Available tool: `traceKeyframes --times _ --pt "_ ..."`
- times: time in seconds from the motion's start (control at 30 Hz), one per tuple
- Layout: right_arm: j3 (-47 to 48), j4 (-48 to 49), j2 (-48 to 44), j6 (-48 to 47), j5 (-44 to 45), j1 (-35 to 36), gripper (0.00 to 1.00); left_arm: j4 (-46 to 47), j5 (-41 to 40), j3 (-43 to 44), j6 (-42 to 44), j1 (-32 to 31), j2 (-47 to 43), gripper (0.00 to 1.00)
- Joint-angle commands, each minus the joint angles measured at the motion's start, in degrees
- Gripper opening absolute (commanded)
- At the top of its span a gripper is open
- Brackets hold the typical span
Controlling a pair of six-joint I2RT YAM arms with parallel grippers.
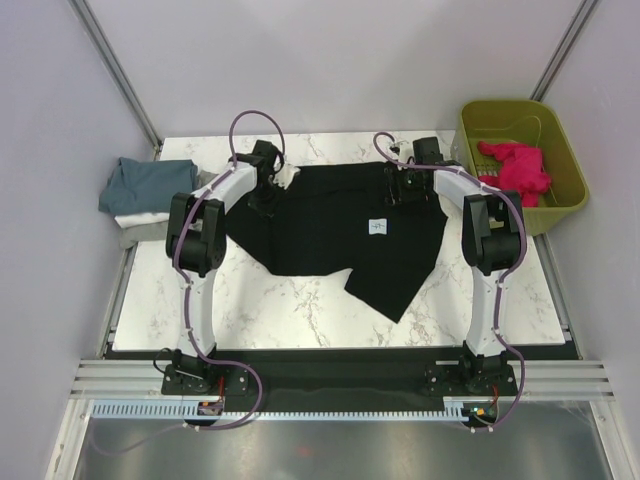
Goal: Fold and stack the t-shirts
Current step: Fold the tshirt
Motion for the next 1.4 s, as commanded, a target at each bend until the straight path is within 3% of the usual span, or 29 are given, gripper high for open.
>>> traceKeyframes --times 0.0,0.33,0.67,0.73,0.77,0.83,0.9,1.1,1.37 --pt "1.2 0.8 2.0 -0.3 0.9 0.9 0.62 -1.0 -1.8 -2.4 0.5 0.5 -5.8 0.02" --pt "2.9 0.7 3.8 -0.4 1.7 0.9 0.62 -1.3 -4.0 -19.0 1.0 3.3 -24.2 0.02" --pt "4.3 0.2 3.6 -0.7 1.6 1.0 0.63 -10.1 -2.5 -33.3 0.7 4.4 -35.4 0.03" --pt "4.3 0.2 3.4 -0.7 1.4 0.9 0.63 -10.1 -3.4 -35.8 0.8 4.5 -37.1 0.09" --pt "4.2 0.2 3.3 -0.6 1.4 1.0 0.63 -10.2 -4.1 -36.1 0.4 4.7 -37.4 0.22" --pt "4.0 0.0 2.4 -0.7 1.4 1.0 0.63 -10.0 -6.5 -35.9 -1.0 5.2 -38.3 0.36" --pt "2.9 -0.2 1.0 -1.6 1.5 1.0 0.63 -9.7 -9.1 -34.5 -1.9 6.5 -39.4 0.42" --pt "-5.1 -1.3 -11.1 -8.7 0.7 1.0 0.62 -3.7 -11.6 -34.3 0.7 7.1 -44.2 0.45" --pt "-33.8 -1.0 -39.1 -40.9 -4.1 3.7 0.61 12.1 -6.6 -41.4 6.2 7.1 -42.8 0.41"
